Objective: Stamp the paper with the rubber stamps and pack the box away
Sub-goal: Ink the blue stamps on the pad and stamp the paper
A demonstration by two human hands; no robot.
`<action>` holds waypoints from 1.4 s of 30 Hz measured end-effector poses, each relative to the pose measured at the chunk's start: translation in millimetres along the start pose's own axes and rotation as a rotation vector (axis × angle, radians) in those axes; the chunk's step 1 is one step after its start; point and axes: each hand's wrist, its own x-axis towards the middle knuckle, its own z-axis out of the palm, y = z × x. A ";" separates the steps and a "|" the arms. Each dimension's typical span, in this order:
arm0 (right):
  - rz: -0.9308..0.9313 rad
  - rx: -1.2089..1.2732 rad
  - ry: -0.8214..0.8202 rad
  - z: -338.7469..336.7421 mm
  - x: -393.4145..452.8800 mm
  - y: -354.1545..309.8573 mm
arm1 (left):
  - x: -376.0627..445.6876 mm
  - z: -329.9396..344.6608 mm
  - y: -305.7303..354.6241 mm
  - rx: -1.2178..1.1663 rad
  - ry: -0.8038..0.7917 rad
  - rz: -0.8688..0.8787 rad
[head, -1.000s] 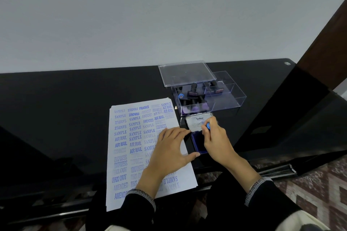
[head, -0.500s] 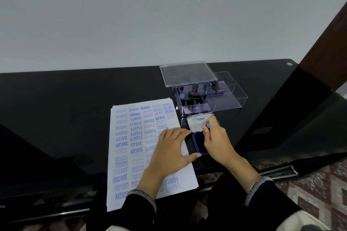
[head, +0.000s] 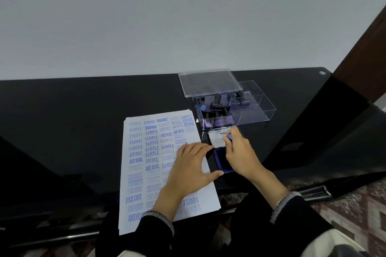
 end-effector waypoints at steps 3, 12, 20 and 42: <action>-0.020 -0.065 0.036 2.2 -7.2 -0.3 | 0.3 -0.1 -0.6 -0.004 0.005 -0.001; -0.002 0.022 0.042 7.6 -9.1 3.9 | 0.6 -0.6 -0.3 -0.009 0.007 0.000; 0.053 0.176 -0.013 -1.5 -4.4 4.1 | 5.5 -20.8 5.0 -0.395 -0.064 -0.153; 0.038 0.086 0.056 11.1 -16.8 16.6 | -44.6 -75.5 -104.5 0.009 0.249 -0.508</action>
